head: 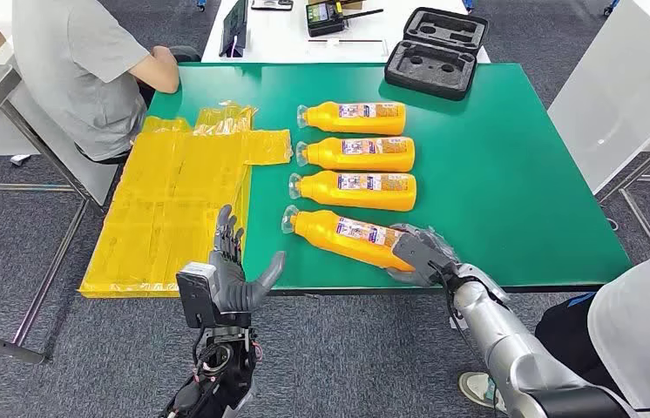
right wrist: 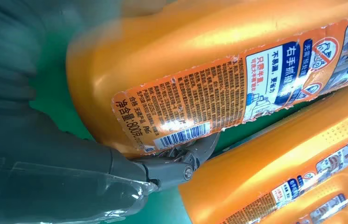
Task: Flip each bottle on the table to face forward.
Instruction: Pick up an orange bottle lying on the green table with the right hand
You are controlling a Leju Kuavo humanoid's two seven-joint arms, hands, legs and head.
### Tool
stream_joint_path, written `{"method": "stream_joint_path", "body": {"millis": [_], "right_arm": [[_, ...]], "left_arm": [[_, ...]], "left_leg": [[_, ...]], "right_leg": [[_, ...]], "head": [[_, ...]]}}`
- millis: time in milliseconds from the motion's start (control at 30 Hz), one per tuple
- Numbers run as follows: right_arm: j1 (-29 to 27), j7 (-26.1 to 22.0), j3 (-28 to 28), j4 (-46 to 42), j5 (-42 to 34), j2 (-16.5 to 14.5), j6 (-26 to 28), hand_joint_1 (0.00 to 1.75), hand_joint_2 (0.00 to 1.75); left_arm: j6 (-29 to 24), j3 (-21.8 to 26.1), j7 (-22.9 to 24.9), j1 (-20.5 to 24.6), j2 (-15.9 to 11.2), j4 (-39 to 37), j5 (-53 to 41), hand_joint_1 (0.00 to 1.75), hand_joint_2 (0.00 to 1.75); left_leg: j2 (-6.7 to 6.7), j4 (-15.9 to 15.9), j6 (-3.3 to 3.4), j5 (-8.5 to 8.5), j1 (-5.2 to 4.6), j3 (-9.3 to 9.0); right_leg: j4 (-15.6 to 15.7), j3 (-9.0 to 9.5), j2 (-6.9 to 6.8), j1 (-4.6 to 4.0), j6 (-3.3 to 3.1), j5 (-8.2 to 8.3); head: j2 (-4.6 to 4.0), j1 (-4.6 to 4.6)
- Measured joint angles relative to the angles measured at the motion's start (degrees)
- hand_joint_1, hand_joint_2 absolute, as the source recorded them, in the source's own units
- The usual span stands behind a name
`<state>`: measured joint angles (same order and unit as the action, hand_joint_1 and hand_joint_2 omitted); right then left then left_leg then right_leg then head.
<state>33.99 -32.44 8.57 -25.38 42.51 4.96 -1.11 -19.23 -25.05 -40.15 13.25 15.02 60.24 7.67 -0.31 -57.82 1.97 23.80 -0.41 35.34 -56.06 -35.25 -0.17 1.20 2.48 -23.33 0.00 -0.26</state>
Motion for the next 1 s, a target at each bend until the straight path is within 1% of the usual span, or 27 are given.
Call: {"method": "stream_joint_path", "body": {"millis": [100, 167, 267, 333, 400, 467, 567, 867, 933, 1000], "right_arm": [[-0.09, -0.84, -0.26, -0.01, -0.53, -0.02, 0.08, 1.75, 1.75], [-0.32, -2.92, -0.76, -0.12, -2.29, -0.12, 0.17, 1.75, 1.75], [-1.44, -6.51, -2.17, -1.80, -8.47, -0.53, -0.57, 1.75, 1.75], [-2.70, -7.32, -2.61, -4.30, -13.74, -0.78, -1.63, 1.75, 1.75], [-3.94, -7.52, -2.64, -6.89, -18.17, -0.97, -2.34, 1.75, 1.75], [-4.81, -7.58, -2.63, -8.76, -20.14, -1.09, -2.59, 1.75, 1.75], [-5.51, -7.58, -2.62, -10.24, -20.59, -1.15, -2.74, 1.75, 1.75], [-5.81, -7.58, -2.62, -10.96, -20.65, -1.21, -2.80, 1.75, 1.75], [-6.48, -7.58, -2.59, -12.12, -23.01, -1.31, -3.12, 1.75, 1.75], [-8.40, -7.60, -2.23, -14.34, -28.10, -1.52, -3.92, 1.75, 1.75]], "left_arm": [[-0.22, 0.00, 0.00, 0.00, 0.07, 0.02, -0.13, 0.00, 1.75], [-0.82, 0.01, 0.00, -0.01, 0.13, 0.13, -0.41, 0.00, 1.75], [-2.04, 0.09, -0.01, -0.05, 0.26, 0.87, -0.85, 0.00, 1.75], [-2.30, 0.21, -0.02, -0.06, 0.39, 1.49, -0.91, 0.00, 1.75], [-2.26, 0.40, -0.02, -0.06, 0.55, 1.96, -0.74, 0.00, 1.75], [-2.23, 0.58, -0.02, -0.06, 0.66, 2.33, -0.57, 0.00, 1.75], [-2.21, 0.79, -0.02, -0.07, 0.74, 2.66, -0.52, 0.00, 1.75], [-2.21, 0.98, -0.02, -0.07, 0.75, 2.81, -0.51, 0.00, 1.75], [-1.98, 1.38, -0.02, -0.06, 0.81, 3.05, -0.47, 0.00, 1.75], [-1.45, 2.32, -0.02, -0.20, 0.93, 3.57, -0.44, 0.00, 1.75]], "left_leg": [[0.00, 0.00, 0.00, 0.00, 0.00, 0.00], [-0.01, 0.00, 0.00, 0.00, 0.00, 0.01], [-0.02, 0.00, 0.00, 0.00, 0.00, 0.02], [-0.03, 0.00, 0.00, 0.00, 0.00, 0.03], [-0.02, 0.00, 0.00, 0.00, 0.00, 0.03], [-0.02, 0.00, 0.00, 0.00, 0.00, 0.03], [-0.02, 0.00, 0.00, 0.00, 0.00, 0.03], [-0.02, 0.00, 0.00, 0.00, 0.00, 0.03], [-0.03, 0.00, 0.00, 0.00, 0.00, 0.03], [-0.03, 0.00, 0.00, 0.00, 0.00, 0.03]], "right_leg": [[0.00, 0.00, 0.00, 0.00, 0.00, 0.00], [0.00, 0.00, 0.00, 0.00, 0.00, 0.00], [0.00, 0.00, -0.02, 0.00, 0.00, 0.00], [0.00, 0.00, -0.02, 0.00, 0.00, 0.00], [0.00, 0.00, -0.02, 0.00, 0.00, 0.00], [0.00, 0.00, -0.02, 0.00, 0.00, 0.00], [0.00, 0.00, -0.02, 0.00, 0.00, 0.00], [0.00, 0.00, -0.02, 0.00, 0.00, 0.00], [0.00, 0.00, -0.02, 0.00, 0.00, 0.00], [0.00, 0.00, -0.02, 0.00, 0.00, 0.00]], "head": [[0.00, 0.01], [0.00, 0.01], [0.00, 0.01], [0.00, 0.02], [0.00, 0.02], [0.00, 0.02], [0.00, 0.02], [0.00, 0.01], [0.00, 0.01], [0.00, 0.02]]}}
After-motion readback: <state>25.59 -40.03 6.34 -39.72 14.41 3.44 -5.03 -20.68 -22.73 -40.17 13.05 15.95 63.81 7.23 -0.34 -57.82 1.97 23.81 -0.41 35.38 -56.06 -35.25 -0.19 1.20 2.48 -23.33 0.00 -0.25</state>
